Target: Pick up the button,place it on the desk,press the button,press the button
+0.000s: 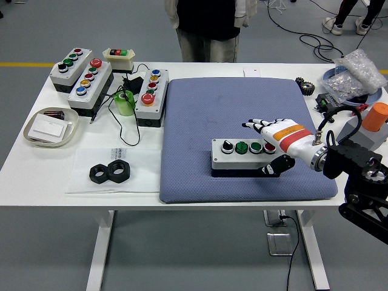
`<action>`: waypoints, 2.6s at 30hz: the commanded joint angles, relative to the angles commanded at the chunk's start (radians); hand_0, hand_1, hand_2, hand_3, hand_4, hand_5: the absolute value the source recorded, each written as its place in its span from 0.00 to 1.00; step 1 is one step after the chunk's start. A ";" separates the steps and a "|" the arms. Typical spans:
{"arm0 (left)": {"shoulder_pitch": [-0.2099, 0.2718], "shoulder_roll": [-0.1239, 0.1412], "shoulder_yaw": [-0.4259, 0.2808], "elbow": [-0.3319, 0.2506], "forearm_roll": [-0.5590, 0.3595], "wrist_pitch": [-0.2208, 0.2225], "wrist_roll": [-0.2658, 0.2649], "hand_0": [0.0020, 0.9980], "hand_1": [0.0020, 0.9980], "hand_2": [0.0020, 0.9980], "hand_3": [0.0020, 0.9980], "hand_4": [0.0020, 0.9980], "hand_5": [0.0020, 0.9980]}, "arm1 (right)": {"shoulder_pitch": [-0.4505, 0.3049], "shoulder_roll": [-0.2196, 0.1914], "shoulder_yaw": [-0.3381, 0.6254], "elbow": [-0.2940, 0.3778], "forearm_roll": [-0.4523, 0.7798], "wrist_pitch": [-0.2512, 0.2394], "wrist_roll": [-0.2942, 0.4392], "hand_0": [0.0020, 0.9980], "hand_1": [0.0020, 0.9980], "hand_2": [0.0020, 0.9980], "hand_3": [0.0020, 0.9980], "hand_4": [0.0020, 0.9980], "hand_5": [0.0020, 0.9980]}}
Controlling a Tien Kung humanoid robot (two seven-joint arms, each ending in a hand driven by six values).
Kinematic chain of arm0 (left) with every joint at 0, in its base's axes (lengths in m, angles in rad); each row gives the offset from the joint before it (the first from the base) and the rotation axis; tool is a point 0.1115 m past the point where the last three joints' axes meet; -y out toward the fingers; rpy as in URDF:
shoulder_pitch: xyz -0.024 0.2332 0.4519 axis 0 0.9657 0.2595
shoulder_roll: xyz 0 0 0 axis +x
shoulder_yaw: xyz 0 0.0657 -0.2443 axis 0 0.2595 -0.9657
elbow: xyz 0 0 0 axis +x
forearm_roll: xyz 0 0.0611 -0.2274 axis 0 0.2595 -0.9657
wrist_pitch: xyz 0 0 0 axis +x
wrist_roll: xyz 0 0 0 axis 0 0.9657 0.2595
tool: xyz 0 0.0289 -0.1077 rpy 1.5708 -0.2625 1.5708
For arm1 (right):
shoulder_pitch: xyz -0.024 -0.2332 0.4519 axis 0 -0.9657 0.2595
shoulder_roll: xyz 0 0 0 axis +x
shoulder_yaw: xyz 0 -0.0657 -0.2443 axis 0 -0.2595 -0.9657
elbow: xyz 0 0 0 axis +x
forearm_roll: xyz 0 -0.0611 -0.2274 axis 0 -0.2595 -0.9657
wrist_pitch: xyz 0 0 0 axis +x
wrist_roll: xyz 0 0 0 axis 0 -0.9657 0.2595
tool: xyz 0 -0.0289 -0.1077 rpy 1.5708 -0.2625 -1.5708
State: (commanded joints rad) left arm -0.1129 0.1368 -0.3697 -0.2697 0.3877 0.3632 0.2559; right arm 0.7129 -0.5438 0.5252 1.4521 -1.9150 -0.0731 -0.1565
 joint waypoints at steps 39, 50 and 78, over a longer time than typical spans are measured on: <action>0.009 0.000 -0.006 0.000 0.011 -0.002 0.001 0.74 0.78 0.85 0.76 0.53 1.00 | -0.146 -0.113 0.073 0.173 0.163 -0.064 -0.184 0.15 0.00 0.07 0.76 0.59 0.00; 0.007 0.001 -0.003 0.000 0.007 -0.002 0.000 0.74 0.78 0.85 0.76 0.53 1.00 | -0.143 -0.106 0.045 0.153 0.177 -0.035 -0.194 0.15 0.00 0.07 0.76 0.58 0.00; 0.000 0.002 0.002 0.001 -0.002 -0.001 -0.003 0.74 0.78 0.85 0.76 0.53 1.00 | -0.119 -0.081 0.052 0.181 0.169 -0.052 -0.214 0.15 0.00 0.08 0.77 0.56 0.00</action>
State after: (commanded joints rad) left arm -0.1125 0.1384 -0.3680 -0.2689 0.3860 0.3627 0.2531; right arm 0.5941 -0.6251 0.5775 1.6326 -1.7458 -0.1248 -0.3708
